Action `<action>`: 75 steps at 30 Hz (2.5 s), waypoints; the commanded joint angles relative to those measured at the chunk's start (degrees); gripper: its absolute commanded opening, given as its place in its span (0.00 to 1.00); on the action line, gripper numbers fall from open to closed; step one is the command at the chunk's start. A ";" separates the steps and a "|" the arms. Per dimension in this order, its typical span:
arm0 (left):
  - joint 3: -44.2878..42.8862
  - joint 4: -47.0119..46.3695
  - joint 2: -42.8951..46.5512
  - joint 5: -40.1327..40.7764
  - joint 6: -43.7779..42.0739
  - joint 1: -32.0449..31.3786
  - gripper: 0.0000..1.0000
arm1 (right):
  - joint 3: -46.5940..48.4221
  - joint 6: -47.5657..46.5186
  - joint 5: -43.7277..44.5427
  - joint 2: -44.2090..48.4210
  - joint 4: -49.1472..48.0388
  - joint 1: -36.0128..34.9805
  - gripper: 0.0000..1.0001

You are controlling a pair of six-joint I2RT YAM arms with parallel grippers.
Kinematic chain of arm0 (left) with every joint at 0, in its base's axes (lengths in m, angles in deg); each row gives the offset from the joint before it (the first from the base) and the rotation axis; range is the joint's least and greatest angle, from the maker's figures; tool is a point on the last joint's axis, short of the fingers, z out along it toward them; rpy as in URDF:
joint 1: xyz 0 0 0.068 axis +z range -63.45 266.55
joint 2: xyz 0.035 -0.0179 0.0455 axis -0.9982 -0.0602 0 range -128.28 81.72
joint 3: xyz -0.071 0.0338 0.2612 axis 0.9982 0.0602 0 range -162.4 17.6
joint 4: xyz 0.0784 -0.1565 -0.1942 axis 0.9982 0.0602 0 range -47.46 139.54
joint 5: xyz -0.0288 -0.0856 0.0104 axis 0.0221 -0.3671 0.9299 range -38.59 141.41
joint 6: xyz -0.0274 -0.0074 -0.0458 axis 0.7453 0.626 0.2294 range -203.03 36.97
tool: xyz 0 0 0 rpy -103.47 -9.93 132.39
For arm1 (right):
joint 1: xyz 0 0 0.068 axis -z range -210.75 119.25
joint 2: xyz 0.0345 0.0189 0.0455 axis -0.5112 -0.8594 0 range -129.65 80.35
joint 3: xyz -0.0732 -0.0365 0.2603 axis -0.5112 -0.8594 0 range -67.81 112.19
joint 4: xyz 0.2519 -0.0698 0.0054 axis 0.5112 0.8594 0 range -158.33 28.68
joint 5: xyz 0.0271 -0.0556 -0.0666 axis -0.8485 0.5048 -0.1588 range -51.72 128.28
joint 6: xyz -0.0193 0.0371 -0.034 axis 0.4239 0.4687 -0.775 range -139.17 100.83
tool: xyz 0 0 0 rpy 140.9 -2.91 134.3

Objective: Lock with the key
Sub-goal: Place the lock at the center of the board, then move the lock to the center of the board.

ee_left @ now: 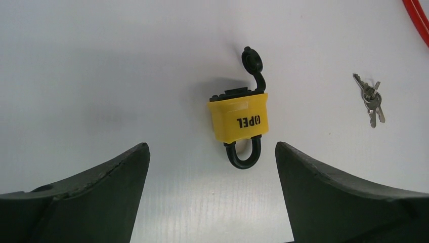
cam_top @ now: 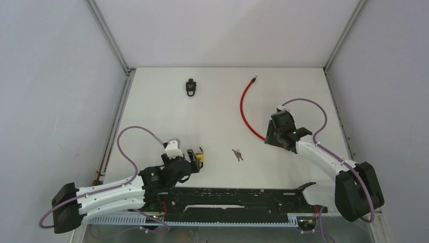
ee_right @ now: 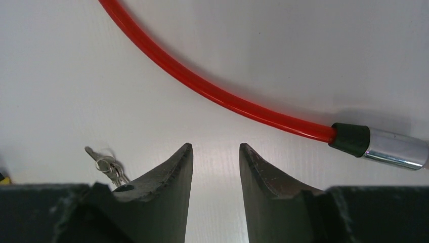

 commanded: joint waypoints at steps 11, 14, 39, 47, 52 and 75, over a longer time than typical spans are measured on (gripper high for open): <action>-10.98 -5.54 0.46 -7.22 -17.77 17.46 0.98 | 1.19 -3.12 -5.73 4.62 3.53 -2.08 0.40; -16.76 -7.42 -7.13 -13.36 -22.99 26.77 0.98 | 1.19 -3.48 -6.55 6.96 5.29 -3.79 0.39; -87.99 2.56 -79.94 -37.49 -41.68 52.80 1.00 | 0.36 -3.82 -9.15 25.90 17.59 -10.14 0.35; -104.49 7.06 -91.71 -40.02 -38.31 52.98 1.00 | 0.13 -2.95 -10.04 30.27 18.42 -10.05 0.34; -113.82 11.32 -98.06 -38.25 -36.56 52.97 1.00 | 0.13 -2.64 -10.36 32.14 18.95 -10.05 0.33; -119.53 14.71 -105.59 -41.97 -23.00 55.11 0.73 | 0.09 -4.21 -17.84 31.67 17.55 -5.35 0.32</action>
